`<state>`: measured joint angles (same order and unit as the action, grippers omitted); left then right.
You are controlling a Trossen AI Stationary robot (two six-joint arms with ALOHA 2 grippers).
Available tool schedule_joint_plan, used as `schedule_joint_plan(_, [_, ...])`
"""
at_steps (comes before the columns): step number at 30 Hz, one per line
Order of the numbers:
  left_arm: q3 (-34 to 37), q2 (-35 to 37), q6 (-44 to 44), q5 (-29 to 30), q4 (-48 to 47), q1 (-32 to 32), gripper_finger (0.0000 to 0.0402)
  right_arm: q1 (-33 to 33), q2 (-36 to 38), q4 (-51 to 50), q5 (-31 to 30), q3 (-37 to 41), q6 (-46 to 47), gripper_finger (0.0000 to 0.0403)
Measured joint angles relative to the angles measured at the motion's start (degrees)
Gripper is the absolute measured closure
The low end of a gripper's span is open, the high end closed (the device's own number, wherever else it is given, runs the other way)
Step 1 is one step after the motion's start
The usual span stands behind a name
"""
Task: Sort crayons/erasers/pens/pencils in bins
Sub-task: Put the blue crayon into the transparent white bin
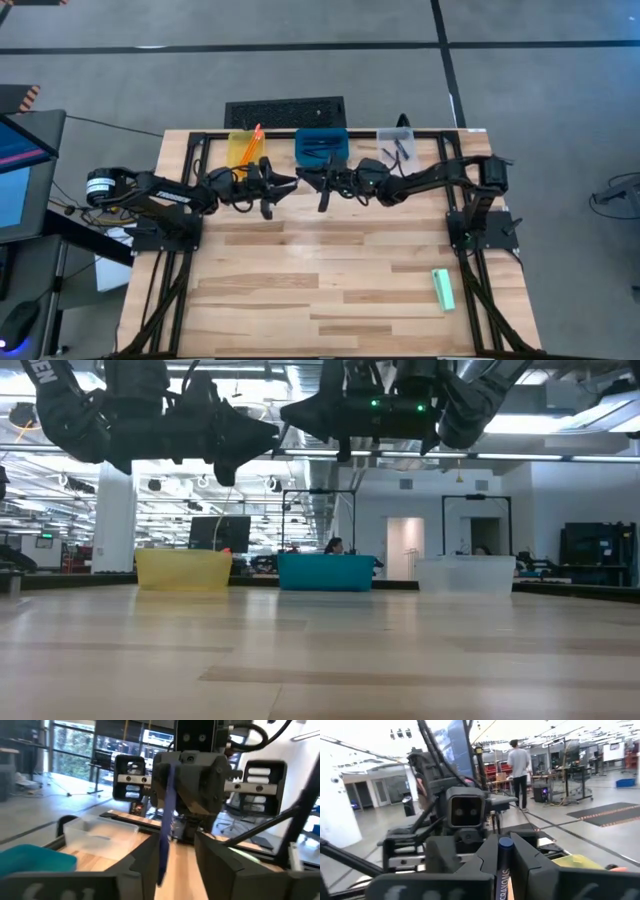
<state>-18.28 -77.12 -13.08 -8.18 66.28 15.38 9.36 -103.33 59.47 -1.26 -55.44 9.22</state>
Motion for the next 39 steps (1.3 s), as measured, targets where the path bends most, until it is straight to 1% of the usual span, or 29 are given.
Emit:
schedule_joint_plan(3, [0.0, 0.0, 2.0, 2.5, -1.2, 0.0, 0.0270, 1.4, 0.6, -0.9, -0.2, 0.0, -1.6, 0.0372])
schedule_joint_plan(6, [0.0, 0.0, 4.0, 4.5, -3.1, 0.0, 0.0261, 3.0, 3.1, -5.3, -0.5, 0.1, -4.5, 0.0374])
schedule_joint_plan(8, [0.0, 0.0, 5.0, 5.0, -4.3, 0.0, 0.0260, 4.3, 6.3, -10.8, -1.6, 0.1, -6.6, 0.0372])
schedule_joint_plan(10, [0.0, 0.0, 5.6, 5.1, -4.8, 0.0, 0.0262, 5.7, 10.1, -19.0, -4.2, 0.1, -8.8, 0.0368])
schedule_joint_plan(15, [0.0, 0.0, 7.0, 5.1, -5.3, 0.0, 0.0278, 11.7, 20.7, -44.5, -14.8, 0.0, -9.6, 0.0371])
schedule_joint_plan(17, [0.0, 0.0, 7.8, 5.1, -5.3, 0.0, 0.0285, 15.1, 24.1, -54.4, -16.9, 0.0, -8.2, 0.0375])
schedule_joint_plan(20, [0.1, 0.0, 7.9, 5.1, -5.3, 0.0, 0.0295, 21.4, 26.7, -67.0, -17.1, 0.0, -5.9, 0.0377])
schedule_joint_plan(23, [0.1, 0.0, 8.0, 5.1, -5.3, 0.0, 0.0304, 28.0, 26.1, -75.0, -16.9, 0.0, -5.6, 0.0372])
schedule_joint_plan(26, [0.1, 0.0, 8.9, 5.1, -5.3, 0.0, 0.0310, 33.5, 22.7, -78.0, -16.7, 0.0, -7.3, 0.0371])
schedule_joint_plan(29, [0.1, 0.0, 9.2, 5.2, -5.3, 0.0, 0.0315, 37.6, 18.2, -79.0, -13.2, 0.0, -7.6, 0.0375])
schedule_joint_plan(31, [0.1, 0.0, 9.2, 5.2, -5.3, 0.0, 0.0317, 39.2, 15.0, -78.9, -11.8, 0.0, -7.3, 0.0376])
schedule_joint_plan(34, [0.1, 0.0, 8.9, 5.2, -5.3, 0.0, 0.0319, 40.6, 10.9, -78.8, -11.7, 0.0, -6.8, 0.0373])
schedule_joint_plan(39, [0.1, 0.0, 8.5, 5.2, -5.4, 0.0, 0.0319, 41.4, 6.4, -78.8, -10.1, 0.0, -5.2, 0.0373])
